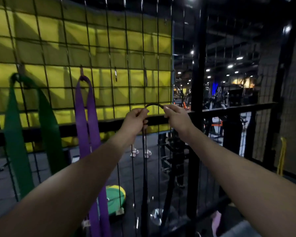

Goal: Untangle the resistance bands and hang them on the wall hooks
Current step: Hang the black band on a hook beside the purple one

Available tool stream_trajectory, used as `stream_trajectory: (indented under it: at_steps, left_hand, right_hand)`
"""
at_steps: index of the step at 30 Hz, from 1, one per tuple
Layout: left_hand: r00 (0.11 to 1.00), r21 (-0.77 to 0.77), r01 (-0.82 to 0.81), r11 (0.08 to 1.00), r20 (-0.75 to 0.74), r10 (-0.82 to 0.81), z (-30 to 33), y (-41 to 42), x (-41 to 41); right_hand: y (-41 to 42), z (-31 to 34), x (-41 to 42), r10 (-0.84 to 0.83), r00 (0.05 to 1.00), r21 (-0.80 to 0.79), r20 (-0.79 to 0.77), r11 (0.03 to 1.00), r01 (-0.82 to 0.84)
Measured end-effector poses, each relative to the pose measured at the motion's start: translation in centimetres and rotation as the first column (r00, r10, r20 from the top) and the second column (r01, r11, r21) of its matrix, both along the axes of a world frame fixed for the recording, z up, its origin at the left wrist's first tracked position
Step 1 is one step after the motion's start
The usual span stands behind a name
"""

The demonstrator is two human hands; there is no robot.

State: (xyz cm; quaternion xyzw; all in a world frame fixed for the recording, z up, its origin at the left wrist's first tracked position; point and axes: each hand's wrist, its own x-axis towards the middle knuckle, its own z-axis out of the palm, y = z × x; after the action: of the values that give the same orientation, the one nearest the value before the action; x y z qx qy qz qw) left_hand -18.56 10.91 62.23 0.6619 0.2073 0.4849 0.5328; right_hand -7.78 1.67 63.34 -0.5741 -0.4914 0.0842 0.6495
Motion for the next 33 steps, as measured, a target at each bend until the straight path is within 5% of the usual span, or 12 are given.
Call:
stream_trajectory:
  at_steps: [9,22,29,33]
  left_hand:
    - [0.996,0.128,-0.081,0.988,0.036,0.077,6.6,4.8,-1.5]
    - [0.958,0.275,-0.287,0.918,0.059,0.282,12.7,11.9,-5.5]
    - [0.955,0.340,-0.280,0.898,0.006,0.295,13.1,12.3,-6.8]
    - [0.958,0.342,-0.267,0.901,-0.008,0.287,13.1,12.3,-6.8]
  right_hand:
    - [5.9,6.1,-0.9,-0.057,0.998,0.124,0.024,0.991,0.053]
    - [14.8,11.2,-1.7,0.256,0.966,-0.034,0.038,0.966,-0.255]
    - [19.0,14.0,-2.8,0.025,0.948,-0.117,0.317,0.993,0.013]
    - [19.8,14.3,-3.1,0.020,0.967,-0.141,0.252,0.990,0.016]
